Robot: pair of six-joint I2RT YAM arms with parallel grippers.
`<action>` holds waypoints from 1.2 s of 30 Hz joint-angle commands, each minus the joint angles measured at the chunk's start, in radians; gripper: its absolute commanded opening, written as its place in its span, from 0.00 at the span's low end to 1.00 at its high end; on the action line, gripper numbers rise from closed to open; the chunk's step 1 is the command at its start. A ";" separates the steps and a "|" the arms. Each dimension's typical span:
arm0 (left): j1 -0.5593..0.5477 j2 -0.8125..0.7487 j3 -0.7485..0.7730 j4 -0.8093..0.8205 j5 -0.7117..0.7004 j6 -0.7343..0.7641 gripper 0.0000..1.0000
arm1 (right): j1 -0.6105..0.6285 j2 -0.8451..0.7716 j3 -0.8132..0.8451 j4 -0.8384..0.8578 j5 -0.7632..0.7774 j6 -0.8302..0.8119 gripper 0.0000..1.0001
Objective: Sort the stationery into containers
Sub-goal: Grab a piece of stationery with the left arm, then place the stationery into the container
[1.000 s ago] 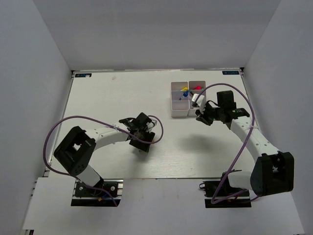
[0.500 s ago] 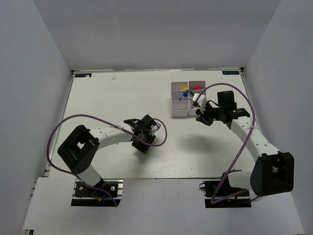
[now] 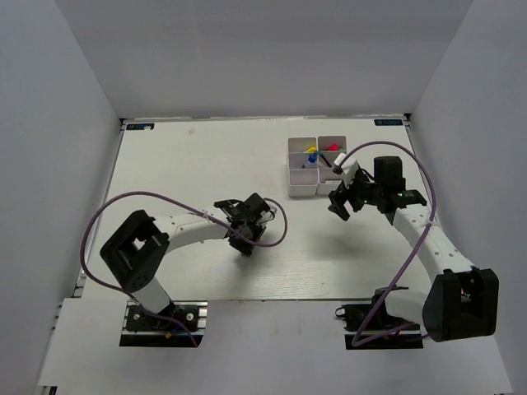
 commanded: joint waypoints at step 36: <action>0.044 0.373 0.650 0.524 -0.047 0.372 0.05 | -0.152 -0.142 -0.192 0.130 -0.177 0.230 0.08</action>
